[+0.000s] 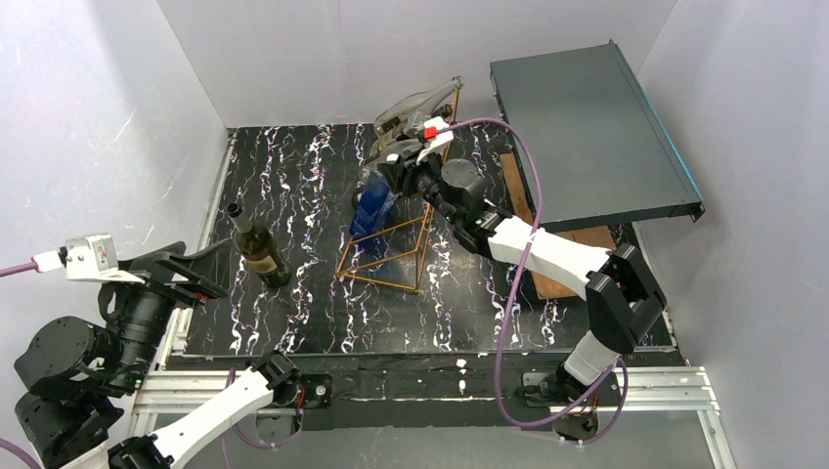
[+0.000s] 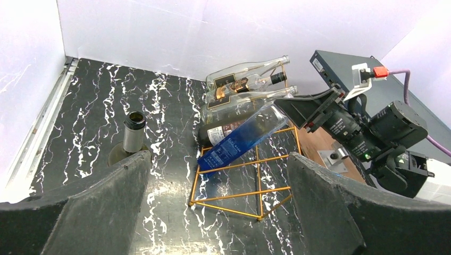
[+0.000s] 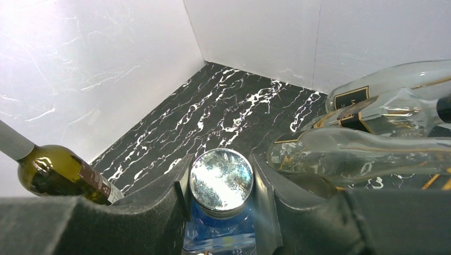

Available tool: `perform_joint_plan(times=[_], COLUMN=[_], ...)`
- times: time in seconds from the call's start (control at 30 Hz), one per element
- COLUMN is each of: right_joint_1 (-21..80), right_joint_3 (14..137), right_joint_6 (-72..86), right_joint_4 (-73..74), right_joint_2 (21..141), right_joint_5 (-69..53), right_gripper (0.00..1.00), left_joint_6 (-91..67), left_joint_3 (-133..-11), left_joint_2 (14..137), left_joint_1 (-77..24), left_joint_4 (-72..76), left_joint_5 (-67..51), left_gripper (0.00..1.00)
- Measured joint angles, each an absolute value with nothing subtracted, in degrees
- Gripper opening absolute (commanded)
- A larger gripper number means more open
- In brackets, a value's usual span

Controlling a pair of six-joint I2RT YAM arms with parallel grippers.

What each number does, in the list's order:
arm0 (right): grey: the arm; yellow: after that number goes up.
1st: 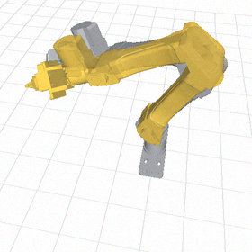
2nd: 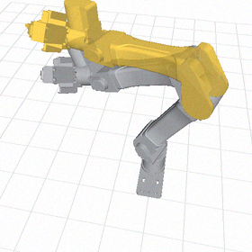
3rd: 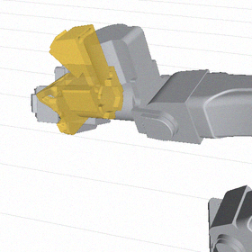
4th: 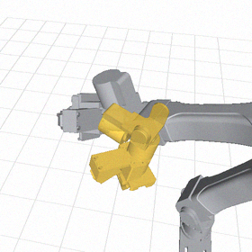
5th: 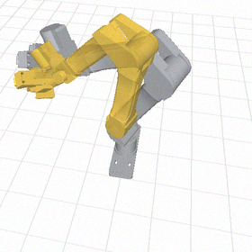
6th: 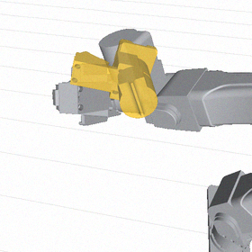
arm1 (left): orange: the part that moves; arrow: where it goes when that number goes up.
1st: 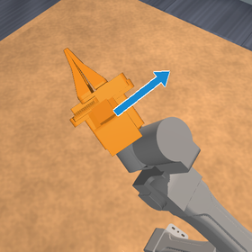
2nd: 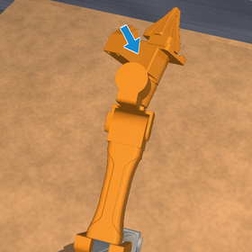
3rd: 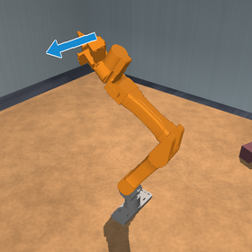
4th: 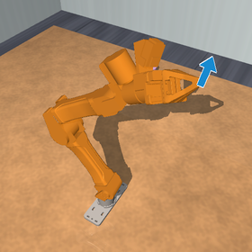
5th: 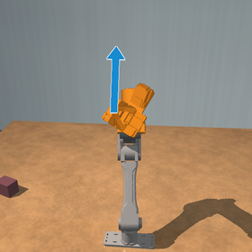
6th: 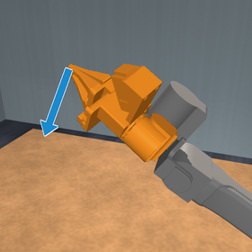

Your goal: Put the wine bottle on the wine rack

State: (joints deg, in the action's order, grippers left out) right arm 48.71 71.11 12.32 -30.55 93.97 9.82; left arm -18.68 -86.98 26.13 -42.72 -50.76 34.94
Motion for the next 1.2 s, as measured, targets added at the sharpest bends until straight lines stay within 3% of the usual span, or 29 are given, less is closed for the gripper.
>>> perform_joint_plan(times=[0.73, 1.2], right_joint_1=[47.0, 46.3], right_joint_3=[58.9, 48.6], right_joint_6=[16.7, 21.2], right_joint_4=[-38.9, -51.7], right_joint_2=[87.4, 85.3], right_joint_5=[12.2, 15.6], right_gripper=[0.05, 0.07], left_joint_6=[-19.8, -20.3], left_joint_3=[-85.8, -85.4], left_joint_2=[26.2, 26.2], left_joint_1=[-42.7, -42.7], left_joint_4=[-50.2, -50.2], left_joint_5=[34.0, 34.0], left_gripper=[0.99, 0.99])
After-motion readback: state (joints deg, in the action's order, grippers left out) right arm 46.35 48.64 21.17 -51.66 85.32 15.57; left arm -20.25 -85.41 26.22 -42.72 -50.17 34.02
